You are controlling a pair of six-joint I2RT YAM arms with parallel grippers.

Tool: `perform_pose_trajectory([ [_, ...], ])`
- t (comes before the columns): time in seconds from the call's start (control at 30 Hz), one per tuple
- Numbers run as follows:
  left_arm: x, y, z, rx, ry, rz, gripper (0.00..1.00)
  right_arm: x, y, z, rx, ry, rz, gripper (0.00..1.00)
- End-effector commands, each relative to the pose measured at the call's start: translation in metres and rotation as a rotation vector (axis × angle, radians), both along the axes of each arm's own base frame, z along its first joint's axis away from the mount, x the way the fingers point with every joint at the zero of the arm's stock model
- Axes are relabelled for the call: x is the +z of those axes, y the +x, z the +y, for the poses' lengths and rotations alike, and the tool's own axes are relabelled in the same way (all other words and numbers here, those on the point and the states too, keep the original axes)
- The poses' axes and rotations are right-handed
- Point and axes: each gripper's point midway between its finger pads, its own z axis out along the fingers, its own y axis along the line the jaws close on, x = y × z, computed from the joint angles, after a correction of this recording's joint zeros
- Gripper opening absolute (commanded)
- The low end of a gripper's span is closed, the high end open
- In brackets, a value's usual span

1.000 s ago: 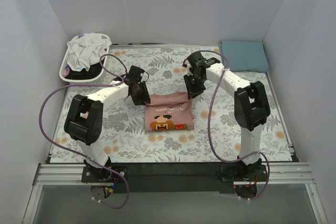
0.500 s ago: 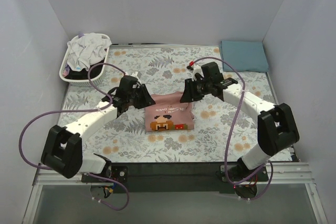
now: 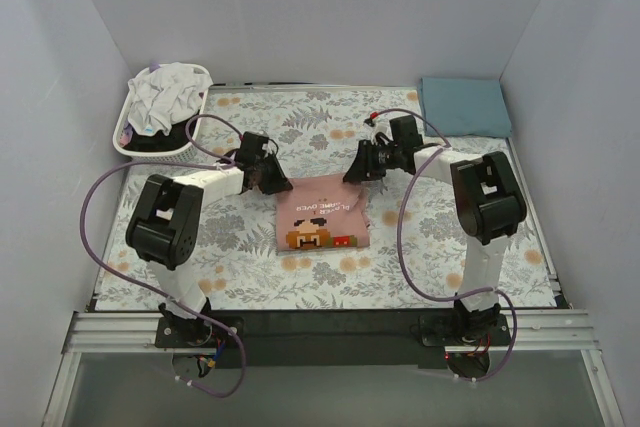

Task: Fold and stack the t-shirts
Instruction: Fold the tshirt

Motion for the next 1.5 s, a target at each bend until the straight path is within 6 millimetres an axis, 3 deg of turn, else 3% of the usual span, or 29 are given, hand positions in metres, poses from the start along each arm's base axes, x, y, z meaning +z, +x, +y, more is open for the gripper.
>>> perform_pose_trajectory([
  [0.0,0.002,0.026,0.002,0.039,-0.043,-0.011,0.01,0.018,0.038,0.000,-0.038,0.085,-0.058,0.38],
  [0.1,0.003,0.035,0.003,0.058,-0.064,-0.006,0.02,0.018,0.046,-0.003,-0.072,0.084,-0.049,0.38],
  [0.2,0.015,0.034,0.003,0.054,-0.072,-0.026,0.05,0.027,0.036,-0.009,-0.089,0.080,-0.055,0.38],
  [0.23,0.032,0.035,0.003,0.052,-0.085,-0.064,0.08,0.046,0.032,-0.011,-0.096,0.087,-0.098,0.38],
  [0.27,0.034,0.029,0.004,0.049,-0.085,-0.066,0.10,0.038,0.021,-0.019,-0.113,0.064,-0.082,0.39],
  [0.33,0.058,0.024,0.003,0.030,-0.105,-0.118,0.14,0.052,0.007,-0.027,-0.125,0.066,-0.108,0.41],
  [0.4,0.061,0.011,0.005,0.017,-0.113,-0.119,0.16,0.039,-0.018,-0.034,-0.126,0.053,-0.061,0.41],
  [0.43,0.064,0.005,0.003,0.004,-0.122,-0.121,0.17,0.045,-0.027,-0.036,-0.124,0.060,-0.066,0.41],
  [0.47,0.077,0.001,0.004,-0.001,-0.134,-0.150,0.17,0.042,-0.036,-0.038,-0.122,0.059,-0.052,0.42],
  [0.5,0.072,-0.008,0.006,-0.005,-0.127,-0.140,0.18,0.033,-0.053,-0.042,-0.121,0.055,-0.018,0.42],
  [0.57,0.081,-0.018,0.005,-0.020,-0.136,-0.164,0.18,0.025,-0.068,-0.047,-0.124,0.046,0.004,0.43],
  [0.6,0.075,-0.026,0.007,-0.024,-0.129,-0.153,0.18,0.016,-0.079,-0.050,-0.123,0.036,0.027,0.43],
  [0.8,0.068,-0.045,0.006,-0.055,-0.122,-0.141,0.20,-0.001,-0.106,-0.059,-0.118,0.015,0.055,0.44],
  [0.9,0.074,-0.040,-0.004,-0.078,-0.129,-0.154,0.22,-0.006,-0.115,-0.057,-0.101,0.025,0.073,0.44],
  [1.0,0.078,-0.032,-0.022,-0.121,-0.129,-0.163,0.22,-0.011,-0.120,-0.054,-0.087,0.036,0.092,0.44],
  [1.03,0.071,-0.034,-0.033,-0.149,-0.123,-0.146,0.22,-0.012,-0.119,-0.054,-0.089,0.036,0.093,0.43],
  [1.07,0.080,-0.027,-0.043,-0.165,-0.131,-0.169,0.22,-0.015,-0.121,-0.054,-0.088,0.034,0.100,0.43],
  [1.13,0.069,-0.027,-0.063,-0.212,-0.109,-0.155,0.22,-0.018,-0.121,-0.054,-0.087,0.037,0.103,0.43],
  [1.23,0.070,-0.021,-0.084,-0.245,-0.106,-0.164,0.22,-0.019,-0.123,-0.052,-0.069,0.053,0.111,0.40],
  [1.27,0.060,-0.019,-0.088,-0.251,-0.098,-0.145,0.22,-0.019,-0.124,-0.051,-0.066,0.055,0.113,0.39],
  [1.47,0.047,-0.009,-0.116,-0.294,-0.084,-0.135,0.21,-0.019,-0.128,-0.050,-0.049,0.069,0.120,0.26],
])
